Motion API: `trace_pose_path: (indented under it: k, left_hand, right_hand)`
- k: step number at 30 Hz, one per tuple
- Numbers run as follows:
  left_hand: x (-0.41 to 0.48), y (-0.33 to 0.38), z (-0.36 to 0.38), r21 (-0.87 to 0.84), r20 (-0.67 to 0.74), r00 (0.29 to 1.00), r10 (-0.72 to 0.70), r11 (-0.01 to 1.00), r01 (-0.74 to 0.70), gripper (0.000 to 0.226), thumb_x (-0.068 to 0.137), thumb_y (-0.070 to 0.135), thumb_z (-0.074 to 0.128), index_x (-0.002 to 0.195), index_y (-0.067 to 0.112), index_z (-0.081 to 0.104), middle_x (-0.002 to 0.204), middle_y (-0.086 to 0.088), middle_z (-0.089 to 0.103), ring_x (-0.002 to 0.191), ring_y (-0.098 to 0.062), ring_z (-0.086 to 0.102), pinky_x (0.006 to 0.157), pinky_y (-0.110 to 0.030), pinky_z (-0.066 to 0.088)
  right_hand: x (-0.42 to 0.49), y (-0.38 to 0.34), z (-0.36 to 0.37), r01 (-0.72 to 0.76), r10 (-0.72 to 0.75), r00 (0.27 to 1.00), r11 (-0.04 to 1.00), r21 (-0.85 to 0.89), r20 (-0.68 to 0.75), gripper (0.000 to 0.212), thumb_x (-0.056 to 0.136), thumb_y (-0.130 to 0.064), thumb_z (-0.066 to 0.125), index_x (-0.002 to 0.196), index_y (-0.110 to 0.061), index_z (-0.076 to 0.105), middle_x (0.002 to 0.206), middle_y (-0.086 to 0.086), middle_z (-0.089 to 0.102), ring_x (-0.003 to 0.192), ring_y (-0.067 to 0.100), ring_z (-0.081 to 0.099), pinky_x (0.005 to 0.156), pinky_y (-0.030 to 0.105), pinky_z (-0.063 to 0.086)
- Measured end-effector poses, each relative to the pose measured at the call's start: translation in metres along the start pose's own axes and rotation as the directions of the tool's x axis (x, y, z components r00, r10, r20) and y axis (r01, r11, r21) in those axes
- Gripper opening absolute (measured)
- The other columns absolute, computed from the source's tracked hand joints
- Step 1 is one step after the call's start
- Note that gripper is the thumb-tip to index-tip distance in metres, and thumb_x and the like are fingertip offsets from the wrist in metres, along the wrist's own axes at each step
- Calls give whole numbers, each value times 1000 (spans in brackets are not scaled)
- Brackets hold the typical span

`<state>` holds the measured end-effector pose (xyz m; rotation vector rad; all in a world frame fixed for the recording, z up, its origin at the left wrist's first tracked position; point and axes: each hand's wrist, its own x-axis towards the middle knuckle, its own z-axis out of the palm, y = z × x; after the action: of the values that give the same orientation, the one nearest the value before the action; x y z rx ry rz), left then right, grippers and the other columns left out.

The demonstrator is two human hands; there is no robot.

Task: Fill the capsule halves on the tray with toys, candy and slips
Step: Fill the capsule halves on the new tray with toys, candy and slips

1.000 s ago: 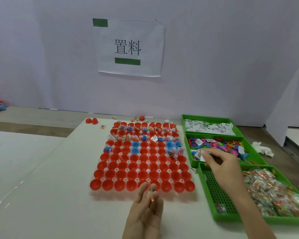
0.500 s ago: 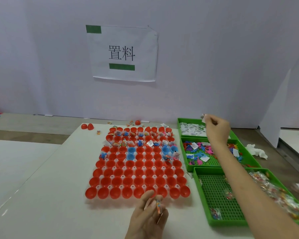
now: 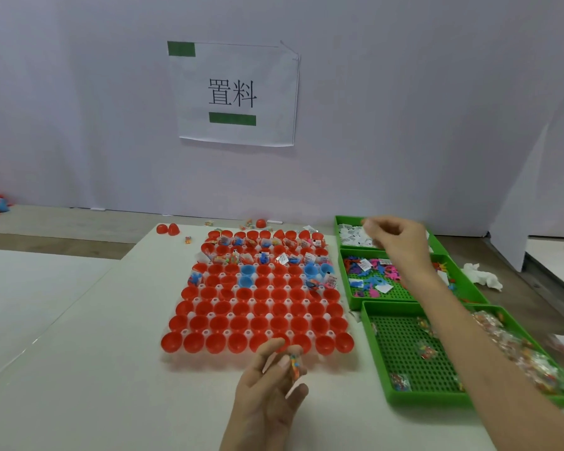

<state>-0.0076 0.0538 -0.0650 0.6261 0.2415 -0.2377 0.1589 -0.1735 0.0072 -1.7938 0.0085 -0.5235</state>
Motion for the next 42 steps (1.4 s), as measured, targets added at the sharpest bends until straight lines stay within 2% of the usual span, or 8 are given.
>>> trace_pose_path:
  k: [12,18,22,28,33,35,38,42]
  left_hand:
    - [2,-5,-1,164,-41,976,215,965,-206,15,62,1,69,70,13,75,77,-14,70,64,-23,70,54,-27,57]
    - [3,-9,-9,266,-164,926,340,919,-290,11,73,-9,69,77,2,70,89,-30,67,72,-32,71,57,-29,58]
    - [3,-7,-9,260,-165,926,339,921,-290,18,57,5,76,75,3,71,86,-29,67,70,-27,71,60,-29,58]
    - [1,-6,-8,102,-181,949,259,965,-244,9,67,13,69,74,8,72,82,-22,72,66,-32,72,55,-31,59]
    - [2,-7,-9,157,-131,952,276,954,-255,25,61,-3,71,84,5,67,91,-26,72,80,-30,74,59,-29,59]
    - [5,-9,-11,158,-119,952,281,952,-262,27,61,-4,69,87,3,65,90,-25,73,80,-30,74,57,-28,59]
    - [7,-10,-13,140,-84,960,269,957,-256,29,63,-6,65,90,-1,59,92,-26,73,83,-33,74,57,-28,59]
    - [7,-11,-11,134,-65,972,226,967,-216,25,62,-8,63,86,-1,59,93,-29,72,82,-32,74,56,-29,59]
  right_hand:
    - [-118,-21,36,34,-155,892,959,281,424,14,69,-24,89,78,-21,78,91,1,71,84,22,68,75,28,57]
    - [-128,-21,39,157,-249,725,968,198,642,16,74,-7,82,81,-22,80,87,-1,66,74,18,64,66,27,52]
    - [-130,-23,38,280,-218,640,959,40,737,30,76,-3,76,81,-32,79,94,-6,66,82,19,66,72,30,55]
    - [-132,-25,38,280,-184,633,960,-1,752,27,76,7,66,78,-17,78,94,-8,66,84,18,65,74,27,53]
    - [-132,-28,35,281,-178,599,960,3,781,34,77,5,60,81,-22,80,101,-10,68,93,15,65,75,17,48]
    - [-125,-30,29,215,-176,652,976,43,737,39,78,7,57,87,-24,80,102,-7,71,92,18,67,75,23,53]
    - [-102,-23,6,118,-100,877,993,-10,471,35,88,3,64,85,-29,79,90,-7,75,81,11,70,72,27,56]
    - [-73,7,-35,73,21,980,887,-457,197,29,90,-7,69,77,-33,75,78,-17,72,65,-4,60,58,10,41]
